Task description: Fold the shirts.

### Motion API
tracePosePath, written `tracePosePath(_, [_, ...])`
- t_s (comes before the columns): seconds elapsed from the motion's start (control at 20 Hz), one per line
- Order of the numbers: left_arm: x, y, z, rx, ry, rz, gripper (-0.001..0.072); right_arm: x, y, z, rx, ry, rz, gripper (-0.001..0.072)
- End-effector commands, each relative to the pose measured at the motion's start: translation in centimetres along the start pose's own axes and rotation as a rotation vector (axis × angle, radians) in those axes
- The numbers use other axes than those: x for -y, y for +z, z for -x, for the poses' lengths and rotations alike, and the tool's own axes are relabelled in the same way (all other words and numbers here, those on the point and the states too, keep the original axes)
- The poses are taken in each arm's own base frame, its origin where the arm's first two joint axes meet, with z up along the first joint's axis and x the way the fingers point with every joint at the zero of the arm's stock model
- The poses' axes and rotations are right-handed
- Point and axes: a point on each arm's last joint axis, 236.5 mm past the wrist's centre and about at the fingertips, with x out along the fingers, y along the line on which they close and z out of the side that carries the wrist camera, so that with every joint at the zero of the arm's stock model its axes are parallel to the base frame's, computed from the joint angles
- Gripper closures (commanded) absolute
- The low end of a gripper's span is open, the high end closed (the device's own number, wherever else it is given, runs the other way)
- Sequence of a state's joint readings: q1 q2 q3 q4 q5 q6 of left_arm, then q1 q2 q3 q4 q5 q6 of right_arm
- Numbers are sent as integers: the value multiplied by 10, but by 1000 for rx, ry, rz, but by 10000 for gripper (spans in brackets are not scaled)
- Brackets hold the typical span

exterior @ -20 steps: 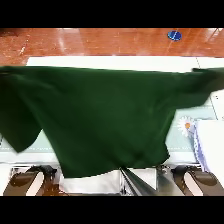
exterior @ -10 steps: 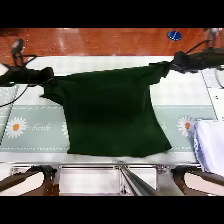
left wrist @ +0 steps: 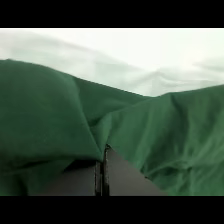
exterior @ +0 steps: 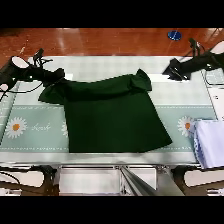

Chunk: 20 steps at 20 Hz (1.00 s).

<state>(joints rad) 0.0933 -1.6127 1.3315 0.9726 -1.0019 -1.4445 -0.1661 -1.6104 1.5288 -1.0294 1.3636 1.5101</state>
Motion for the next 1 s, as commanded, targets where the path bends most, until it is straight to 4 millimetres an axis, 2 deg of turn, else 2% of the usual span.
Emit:
tracePosePath(0.0, [8, 0, 1, -25, -21, -27, 682, 62, -106, 36, -282, -255, -33, 298])
tracePosePath(0.1, [9, -4, 1, -39, -23, -29, 682, 81, -159, 33, -295, -313, -56, 298])
tracePosePath(0.2, [10, -9, 1, -61, -26, -31, 682, 104, -226, 26, -398, -379, -100, 298])
tracePosePath(0.3, [10, -10, 1, -67, -27, -31, 682, 113, -280, 13, -496, -372, -123, 298])
tracePosePath(0.4, [11, -11, 1, -68, -27, -31, 682, 118, -306, 0, -536, -360, -141, 299])
tracePosePath(0.5, [12, -13, 0, -74, -27, -37, 682, 117, -313, -15, -529, -325, -152, 298])
tracePosePath(0.75, [16, -16, -3, -84, -25, -50, 682, 107, -288, -50, -435, -228, -195, 298])
tracePosePath(0.95, [19, -18, -4, -88, -27, -57, 682, 89, -274, -74, -399, -110, -218, 305])
